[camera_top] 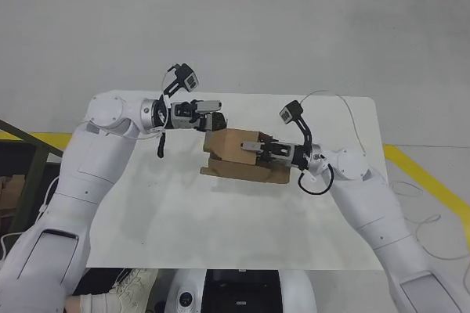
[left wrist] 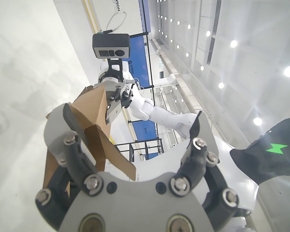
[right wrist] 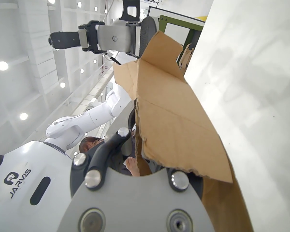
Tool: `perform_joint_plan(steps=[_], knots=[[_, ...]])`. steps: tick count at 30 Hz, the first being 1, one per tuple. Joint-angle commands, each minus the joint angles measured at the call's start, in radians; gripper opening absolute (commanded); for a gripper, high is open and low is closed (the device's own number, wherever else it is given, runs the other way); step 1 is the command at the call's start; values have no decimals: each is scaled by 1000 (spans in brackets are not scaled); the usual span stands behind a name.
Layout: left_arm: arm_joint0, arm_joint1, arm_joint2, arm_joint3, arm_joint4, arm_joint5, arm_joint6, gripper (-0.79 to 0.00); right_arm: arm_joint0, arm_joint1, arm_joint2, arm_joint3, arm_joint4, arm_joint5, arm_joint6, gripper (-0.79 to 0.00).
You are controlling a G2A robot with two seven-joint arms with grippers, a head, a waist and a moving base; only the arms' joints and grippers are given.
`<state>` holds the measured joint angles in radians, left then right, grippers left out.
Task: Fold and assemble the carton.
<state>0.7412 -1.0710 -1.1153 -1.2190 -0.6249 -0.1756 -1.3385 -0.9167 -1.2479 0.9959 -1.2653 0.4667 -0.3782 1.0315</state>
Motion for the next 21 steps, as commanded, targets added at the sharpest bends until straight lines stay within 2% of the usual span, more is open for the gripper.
perform_joint_plan(steps=[1, 21], knots=[[9, 2, -7, -11, 2, 0, 1, 0, -4, 2, 4, -7, -19, 8, -16, -785], [55, 11, -14, -64, 11, 37, -32, 0, -35, 3, 53, -38, -22, 60, -156, -785]])
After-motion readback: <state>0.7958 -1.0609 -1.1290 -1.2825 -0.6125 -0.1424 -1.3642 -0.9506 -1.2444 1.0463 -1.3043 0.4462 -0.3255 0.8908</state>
